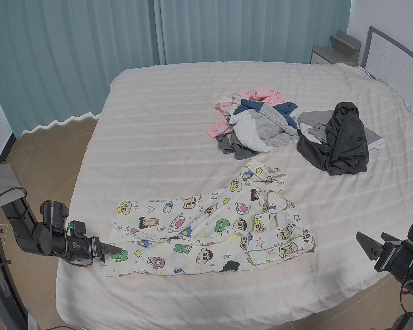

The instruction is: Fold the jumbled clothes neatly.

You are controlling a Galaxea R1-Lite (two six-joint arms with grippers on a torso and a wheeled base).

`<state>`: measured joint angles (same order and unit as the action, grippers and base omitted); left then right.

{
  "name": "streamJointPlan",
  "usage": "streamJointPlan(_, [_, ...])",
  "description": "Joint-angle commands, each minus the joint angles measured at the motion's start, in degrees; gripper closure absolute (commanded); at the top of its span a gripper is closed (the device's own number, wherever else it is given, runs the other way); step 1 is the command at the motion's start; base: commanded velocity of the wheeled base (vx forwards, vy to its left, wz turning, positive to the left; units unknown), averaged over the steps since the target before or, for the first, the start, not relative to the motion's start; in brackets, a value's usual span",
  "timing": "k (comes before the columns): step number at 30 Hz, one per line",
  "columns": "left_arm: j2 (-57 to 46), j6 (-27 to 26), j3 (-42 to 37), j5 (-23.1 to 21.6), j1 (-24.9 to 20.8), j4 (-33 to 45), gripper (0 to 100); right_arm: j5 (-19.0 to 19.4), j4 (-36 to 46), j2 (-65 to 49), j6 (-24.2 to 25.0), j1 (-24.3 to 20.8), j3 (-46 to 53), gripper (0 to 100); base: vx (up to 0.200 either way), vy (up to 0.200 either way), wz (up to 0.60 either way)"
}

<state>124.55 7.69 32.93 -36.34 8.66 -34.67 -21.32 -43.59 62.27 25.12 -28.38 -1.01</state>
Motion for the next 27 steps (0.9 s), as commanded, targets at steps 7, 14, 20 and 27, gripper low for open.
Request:
streamJointPlan(7, [0.1,-0.1,-3.9,0.1,0.6,-3.5,100,0.1,0.0,0.5,0.0,0.0,1.0,0,0.0,0.0,0.0])
streamJointPlan(14, [-0.3,-0.7,-11.7,0.3,1.7,-15.1,100,1.3,0.0,0.7,0.0,0.0,1.0,0,0.0,0.0,0.0])
streamJointPlan(20, [-1.0,-0.9,-16.1,0.0,2.7,-18.9,100,1.9,0.0,0.7,0.0,0.1,1.0,0,0.0,0.0,0.0])
streamJointPlan(27, [-1.1,-2.1,-20.3,-1.4,3.0,-23.6,100,2.8,0.0,0.9,0.0,0.1,1.0,0,0.0,0.0,0.0])
